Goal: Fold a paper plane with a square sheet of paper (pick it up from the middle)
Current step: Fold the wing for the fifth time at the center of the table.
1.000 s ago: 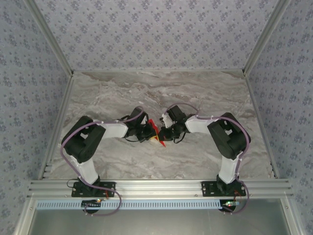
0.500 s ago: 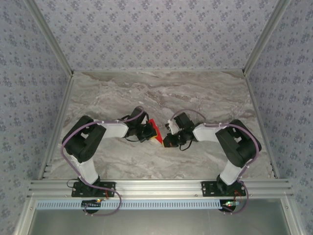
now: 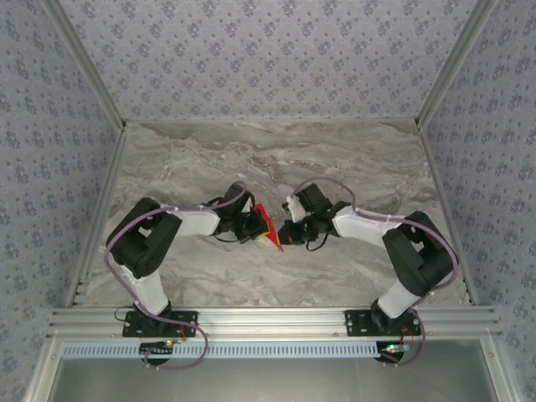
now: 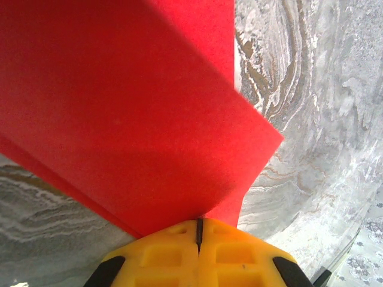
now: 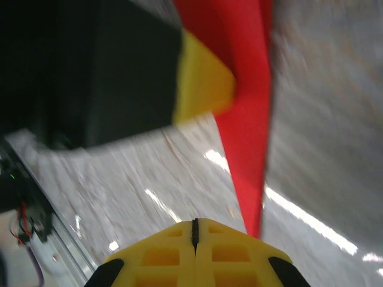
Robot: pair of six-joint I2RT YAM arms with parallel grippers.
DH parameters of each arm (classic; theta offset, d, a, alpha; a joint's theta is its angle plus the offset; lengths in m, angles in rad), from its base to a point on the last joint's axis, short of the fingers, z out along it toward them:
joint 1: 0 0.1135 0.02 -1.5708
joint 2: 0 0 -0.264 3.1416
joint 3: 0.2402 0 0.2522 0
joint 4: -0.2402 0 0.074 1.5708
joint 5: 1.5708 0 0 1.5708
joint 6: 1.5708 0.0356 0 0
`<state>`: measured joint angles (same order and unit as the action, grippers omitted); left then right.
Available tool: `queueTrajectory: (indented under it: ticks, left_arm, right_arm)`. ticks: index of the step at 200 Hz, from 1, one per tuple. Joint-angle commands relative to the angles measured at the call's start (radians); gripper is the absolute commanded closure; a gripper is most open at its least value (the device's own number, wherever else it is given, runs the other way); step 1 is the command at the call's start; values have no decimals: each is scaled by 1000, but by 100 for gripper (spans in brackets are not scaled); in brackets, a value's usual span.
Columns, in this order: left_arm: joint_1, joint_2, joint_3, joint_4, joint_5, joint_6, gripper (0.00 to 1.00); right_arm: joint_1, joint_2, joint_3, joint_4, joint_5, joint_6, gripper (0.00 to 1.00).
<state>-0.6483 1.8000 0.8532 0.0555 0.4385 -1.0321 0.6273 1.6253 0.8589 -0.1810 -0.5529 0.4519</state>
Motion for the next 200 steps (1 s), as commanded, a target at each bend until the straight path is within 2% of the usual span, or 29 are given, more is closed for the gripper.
queueTrajectory:
  ticks: [1,65,115,155,200]
  left_arm:
    - [-2,59,-32,-126,-124,20,99]
    - [-1,46,-12,-132,-106,52,99]
    - [-2,-16,50,-143,-79,179,94]
    - [2,-127,70,-162,-139,293,85]
    - [15,-117,93,-151,-137,339,85]
  right_arm:
    - [7,71,51,48,34,34,100]
    - [11,170,47,57,34,21,100]
    - [5,241,38,-13,105,-11,100]
    - [-1,254,32,-37,123,-19,100]
    - [-1,261,41,-48,123,-27,100]
